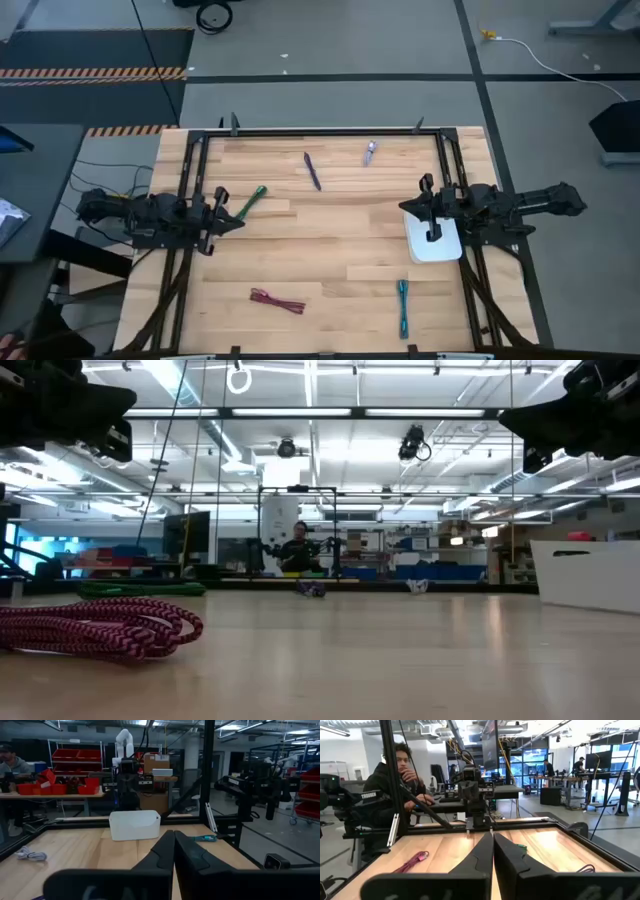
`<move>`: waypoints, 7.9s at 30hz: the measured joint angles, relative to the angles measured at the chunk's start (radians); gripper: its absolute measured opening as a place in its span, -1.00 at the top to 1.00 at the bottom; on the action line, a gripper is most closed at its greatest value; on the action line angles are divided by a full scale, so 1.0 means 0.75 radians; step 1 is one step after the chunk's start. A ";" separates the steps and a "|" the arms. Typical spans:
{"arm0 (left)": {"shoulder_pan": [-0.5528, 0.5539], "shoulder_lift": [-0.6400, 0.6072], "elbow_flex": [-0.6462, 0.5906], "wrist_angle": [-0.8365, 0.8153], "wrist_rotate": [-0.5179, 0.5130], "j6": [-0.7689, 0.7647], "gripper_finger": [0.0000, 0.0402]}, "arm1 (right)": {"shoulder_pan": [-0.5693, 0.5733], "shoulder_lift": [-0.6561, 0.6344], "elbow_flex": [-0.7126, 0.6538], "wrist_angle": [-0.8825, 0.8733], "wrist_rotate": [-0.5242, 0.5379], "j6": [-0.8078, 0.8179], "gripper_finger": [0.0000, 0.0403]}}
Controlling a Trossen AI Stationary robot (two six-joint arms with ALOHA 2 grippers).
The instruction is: Pick and place USB-C Cables
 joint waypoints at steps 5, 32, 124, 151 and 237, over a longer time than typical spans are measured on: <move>0.000 0.000 0.000 0.000 0.000 0.000 0.94 | 0.000 0.000 0.000 0.000 0.001 0.000 0.91; 0.000 0.000 -0.001 0.000 0.000 0.000 0.94 | 0.001 0.000 0.000 0.000 0.000 0.000 0.91; -0.001 0.000 0.000 0.430 -0.083 -0.166 0.94 | -0.007 0.000 0.000 0.018 0.026 -0.425 0.91; 0.000 0.331 0.410 -0.456 -0.728 -0.149 0.08 | -0.008 0.001 0.000 0.278 -0.017 0.067 0.91; 0.530 1.798 0.914 -1.029 -0.194 -0.297 0.87 | 0.186 1.232 1.148 -0.551 0.328 -0.012 -0.02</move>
